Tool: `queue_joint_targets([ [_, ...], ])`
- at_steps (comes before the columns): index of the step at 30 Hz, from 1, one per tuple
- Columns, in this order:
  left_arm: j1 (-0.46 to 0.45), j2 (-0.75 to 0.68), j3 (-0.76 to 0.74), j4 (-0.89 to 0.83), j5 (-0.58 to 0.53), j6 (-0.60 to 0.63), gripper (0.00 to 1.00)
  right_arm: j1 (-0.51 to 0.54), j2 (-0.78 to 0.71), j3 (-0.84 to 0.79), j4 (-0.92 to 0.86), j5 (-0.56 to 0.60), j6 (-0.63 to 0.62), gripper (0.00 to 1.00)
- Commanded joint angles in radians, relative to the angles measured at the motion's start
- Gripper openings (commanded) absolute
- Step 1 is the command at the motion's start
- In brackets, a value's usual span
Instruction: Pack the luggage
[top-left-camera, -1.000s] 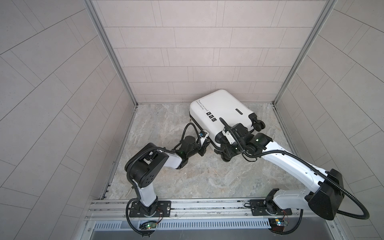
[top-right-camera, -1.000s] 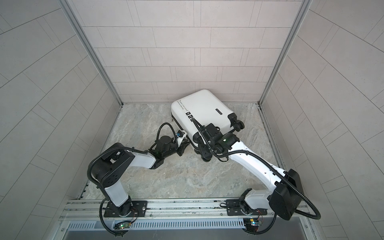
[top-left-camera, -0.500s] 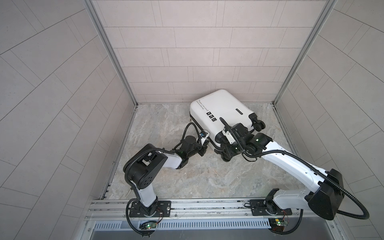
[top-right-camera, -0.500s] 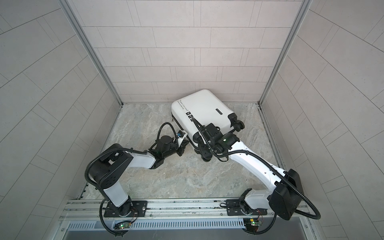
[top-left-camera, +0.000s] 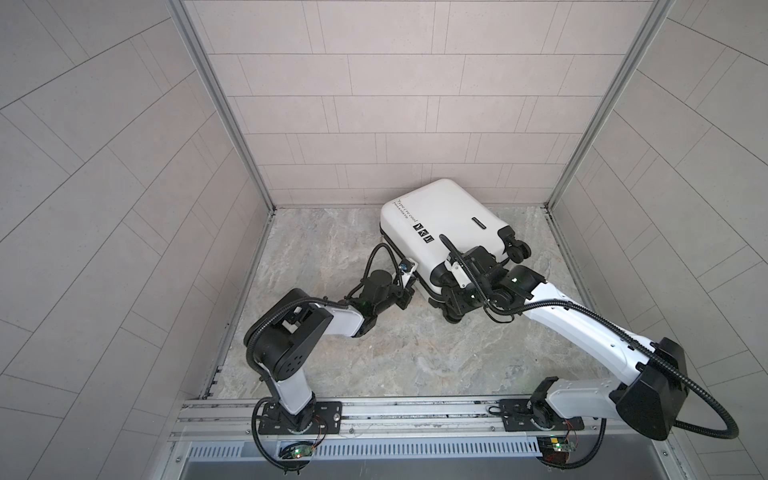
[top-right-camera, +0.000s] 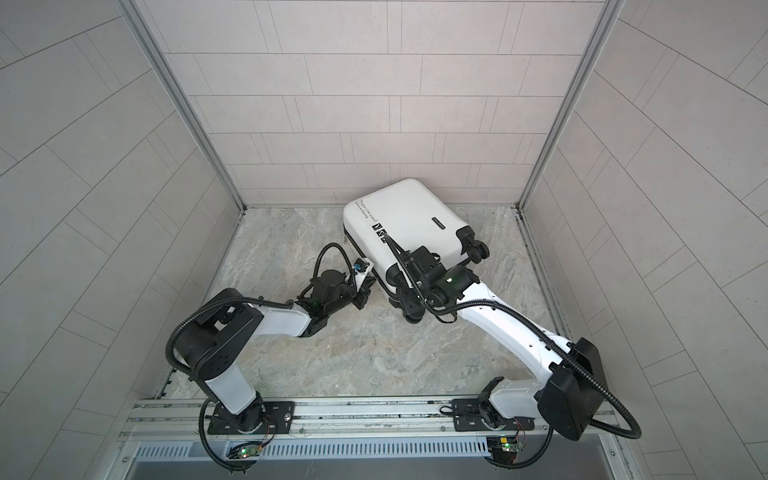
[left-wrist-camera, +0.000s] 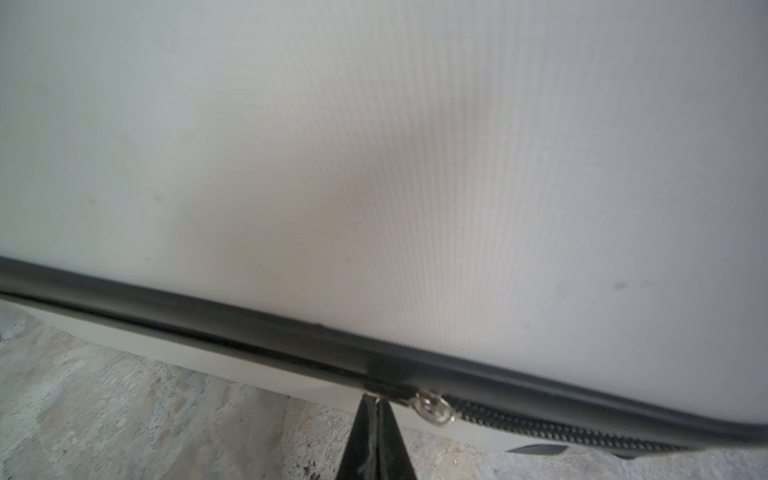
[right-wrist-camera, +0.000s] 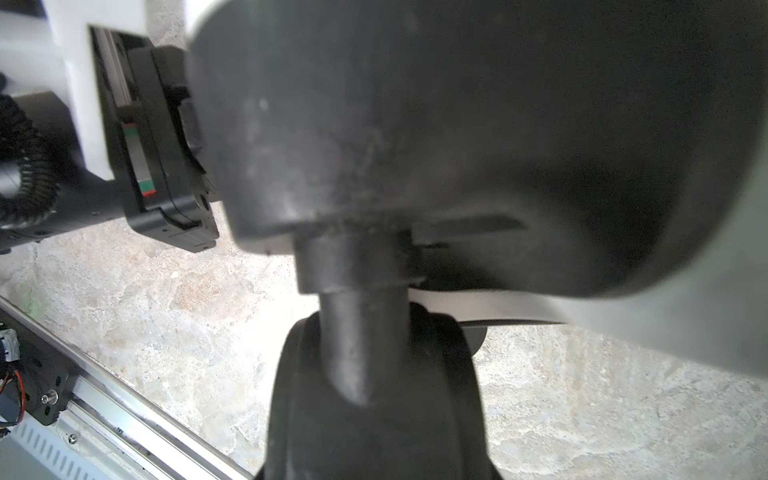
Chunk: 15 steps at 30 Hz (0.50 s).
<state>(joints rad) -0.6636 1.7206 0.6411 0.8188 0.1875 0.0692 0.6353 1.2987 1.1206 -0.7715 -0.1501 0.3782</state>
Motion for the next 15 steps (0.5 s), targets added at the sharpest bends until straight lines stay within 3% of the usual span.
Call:
queue_joint_targets([
  [1,-0.004,-0.039,-0.007,0.045,-0.005,0.026,0.00,-0.021,-0.042,0.016,0.026,0.072,0.096,0.07],
  [8,-0.004,-0.046,-0.009,0.022,0.016,0.032,0.01,-0.021,-0.044,0.016,0.030,0.070,0.097,0.07],
  [12,-0.004,-0.050,-0.039,0.055,-0.002,0.025,0.14,-0.021,-0.042,0.016,0.026,0.070,0.096,0.07],
  [15,-0.004,-0.059,-0.072,0.096,-0.023,0.020,0.17,-0.022,-0.044,0.015,0.025,0.073,0.096,0.07],
])
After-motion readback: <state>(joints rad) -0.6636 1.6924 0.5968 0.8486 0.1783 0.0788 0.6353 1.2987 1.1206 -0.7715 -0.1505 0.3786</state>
